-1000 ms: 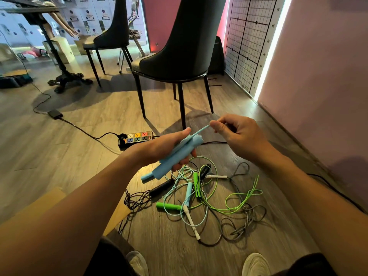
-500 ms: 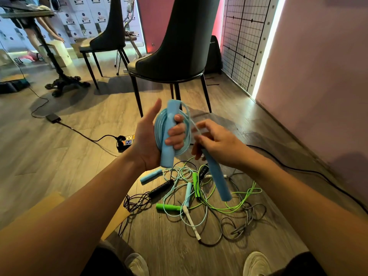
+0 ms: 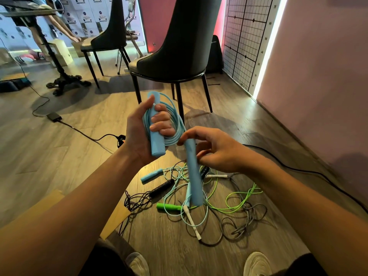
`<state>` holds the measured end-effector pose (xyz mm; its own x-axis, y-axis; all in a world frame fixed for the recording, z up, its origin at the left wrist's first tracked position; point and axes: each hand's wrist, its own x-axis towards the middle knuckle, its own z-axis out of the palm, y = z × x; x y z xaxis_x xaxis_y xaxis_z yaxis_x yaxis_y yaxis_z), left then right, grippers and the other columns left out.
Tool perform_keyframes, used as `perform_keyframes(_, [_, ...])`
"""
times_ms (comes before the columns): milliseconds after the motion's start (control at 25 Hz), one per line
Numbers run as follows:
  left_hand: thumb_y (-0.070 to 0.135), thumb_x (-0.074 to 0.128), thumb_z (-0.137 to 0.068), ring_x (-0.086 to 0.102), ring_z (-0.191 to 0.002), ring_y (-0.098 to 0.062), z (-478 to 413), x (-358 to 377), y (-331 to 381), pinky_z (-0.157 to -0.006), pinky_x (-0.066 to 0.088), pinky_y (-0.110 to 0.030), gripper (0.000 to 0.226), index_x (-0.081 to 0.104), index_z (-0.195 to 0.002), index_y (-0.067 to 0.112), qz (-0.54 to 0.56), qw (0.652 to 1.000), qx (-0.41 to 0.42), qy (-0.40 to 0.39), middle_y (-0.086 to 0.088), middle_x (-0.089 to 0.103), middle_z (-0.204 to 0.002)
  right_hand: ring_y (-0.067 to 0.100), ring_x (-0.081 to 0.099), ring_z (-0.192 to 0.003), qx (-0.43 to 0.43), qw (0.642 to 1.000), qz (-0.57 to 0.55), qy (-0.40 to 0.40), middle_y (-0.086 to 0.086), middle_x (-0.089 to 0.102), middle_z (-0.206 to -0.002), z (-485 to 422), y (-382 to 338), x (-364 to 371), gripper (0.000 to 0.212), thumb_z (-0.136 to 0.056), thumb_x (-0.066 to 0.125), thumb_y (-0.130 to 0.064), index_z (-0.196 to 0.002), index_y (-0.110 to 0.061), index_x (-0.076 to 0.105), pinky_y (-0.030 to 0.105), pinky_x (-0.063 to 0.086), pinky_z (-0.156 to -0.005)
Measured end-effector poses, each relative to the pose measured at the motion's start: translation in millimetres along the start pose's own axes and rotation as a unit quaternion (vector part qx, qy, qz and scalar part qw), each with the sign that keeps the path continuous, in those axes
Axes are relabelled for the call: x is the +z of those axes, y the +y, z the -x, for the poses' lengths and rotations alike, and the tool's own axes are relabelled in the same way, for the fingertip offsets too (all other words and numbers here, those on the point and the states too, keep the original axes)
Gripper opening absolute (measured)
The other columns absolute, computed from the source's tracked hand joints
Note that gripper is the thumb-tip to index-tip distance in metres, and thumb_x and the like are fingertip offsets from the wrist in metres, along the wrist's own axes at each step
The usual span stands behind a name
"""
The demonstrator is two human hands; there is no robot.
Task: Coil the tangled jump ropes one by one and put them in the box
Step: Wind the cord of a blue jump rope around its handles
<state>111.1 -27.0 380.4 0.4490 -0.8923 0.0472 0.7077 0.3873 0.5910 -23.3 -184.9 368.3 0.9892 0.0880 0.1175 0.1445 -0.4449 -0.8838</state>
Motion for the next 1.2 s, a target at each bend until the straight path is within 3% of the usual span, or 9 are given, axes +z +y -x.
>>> perform_keyframes(80, [0.046, 0.048, -0.096, 0.043, -0.042, -0.003, 1, -1, -1, -0.049, 0.038, -0.013, 0.034, 0.054, -0.076, 0.019, -0.001, 1.000, -0.006, 0.006, 0.010, 0.044, -0.054, 0.018, 0.072, -0.094, -0.002, 1.000, 0.004, -0.009, 0.005, 0.067, -0.118, 0, 1, -1, 0.054, -0.078, 0.075, 0.007, -0.124, -0.016, 0.058, 0.035, 0.060, -0.082])
perform_keyframes(200, [0.045, 0.049, -0.094, 0.043, -0.041, -0.003, 1, 1, -2, -0.048, 0.037, -0.013, 0.032, 0.054, -0.076, 0.019, -0.012, 1.000, -0.010, 0.007, 0.010, 0.044, -0.053, 0.019, 0.073, -0.092, -0.025, 0.999, -0.005, 0.028, 0.011, 0.072, -0.105, 1, -2, 0, 0.044, -0.079, 0.080, -0.011, -0.119, -0.006, 0.063, 0.043, 0.060, -0.085])
perform_keyframes(320, [0.044, 0.050, -0.093, 0.043, -0.039, -0.003, 1, 2, -2, -0.047, 0.038, -0.014, 0.031, 0.053, -0.074, 0.019, -0.016, 1.000, -0.011, 0.008, 0.010, 0.045, -0.052, 0.023, 0.071, -0.086, -0.033, 0.992, -0.022, 0.117, 0.014, 0.071, -0.094, 0, -6, 5, 0.035, -0.086, 0.070, -0.041, -0.107, -0.012, 0.069, 0.045, 0.060, -0.080])
perform_keyframes(440, [0.043, 0.048, -0.092, 0.044, -0.037, -0.003, 2, 4, -2, -0.044, 0.040, -0.015, 0.033, 0.052, -0.070, 0.019, -0.034, 0.999, -0.004, 0.012, 0.010, 0.045, -0.050, 0.026, 0.068, -0.095, -0.025, 0.979, -0.064, 0.193, 0.020, 0.065, -0.104, -3, -11, 14, 0.047, -0.093, 0.046, -0.060, -0.094, -0.019, 0.069, 0.048, 0.060, -0.082])
perform_keyframes(640, [0.041, 0.047, -0.091, 0.046, -0.035, -0.003, 2, 7, -7, -0.041, 0.040, -0.015, 0.034, 0.053, -0.067, 0.019, -0.059, 0.998, -0.020, -0.031, 0.010, 0.048, -0.048, 0.022, 0.065, -0.096, 0.052, 0.948, -0.247, 0.196, 0.010, 0.060, -0.096, -10, -22, 26, 0.061, -0.086, 0.036, -0.061, -0.111, -0.008, 0.055, 0.055, 0.059, -0.081])
perform_keyframes(760, [0.042, 0.045, -0.092, 0.047, -0.036, -0.003, 1, 6, -7, -0.042, 0.041, -0.016, 0.037, 0.054, -0.066, 0.018, -0.050, 0.997, -0.024, -0.052, 0.009, 0.049, -0.048, 0.028, 0.069, -0.096, 0.073, 0.930, -0.324, 0.155, 0.012, 0.062, -0.100, -15, -22, 31, 0.048, -0.089, 0.045, -0.057, -0.105, -0.013, 0.056, 0.057, 0.057, -0.085])
perform_keyframes(920, [0.041, 0.042, -0.094, 0.051, -0.038, -0.005, 2, -1, -1, -0.044, 0.044, -0.018, 0.038, 0.055, -0.069, 0.016, -0.015, 0.997, -0.014, -0.073, 0.007, 0.052, -0.049, 0.020, 0.066, -0.088, 0.033, 0.918, -0.346, 0.191, 0.005, 0.064, -0.095, -21, -17, 35, 0.018, -0.105, 0.043, -0.028, -0.104, -0.014, 0.054, 0.043, 0.058, -0.085])
perform_keyframes(1120, [0.037, 0.054, -0.091, 0.051, -0.038, -0.004, 12, -9, 6, -0.043, 0.042, -0.018, 0.031, 0.054, -0.068, 0.017, -0.031, 0.997, -0.016, -0.075, 0.007, 0.051, -0.049, 0.025, 0.065, -0.086, 0.087, 0.894, -0.411, 0.154, 0.007, 0.060, -0.085, -33, -26, 40, 0.045, -0.089, 0.044, -0.058, -0.093, -0.014, 0.052, 0.049, 0.056, -0.089])
perform_keyframes(1200, [0.037, 0.058, -0.090, 0.049, -0.037, -0.004, 17, -12, 11, -0.043, 0.040, -0.018, 0.030, 0.052, -0.067, 0.017, -0.048, 0.996, -0.019, -0.071, 0.007, 0.050, -0.048, 0.029, 0.066, -0.093, 0.100, 0.902, -0.399, 0.129, 0.015, 0.063, -0.095, -40, -25, 48, 0.056, -0.087, 0.042, -0.065, -0.098, -0.011, 0.055, 0.052, 0.053, -0.094])
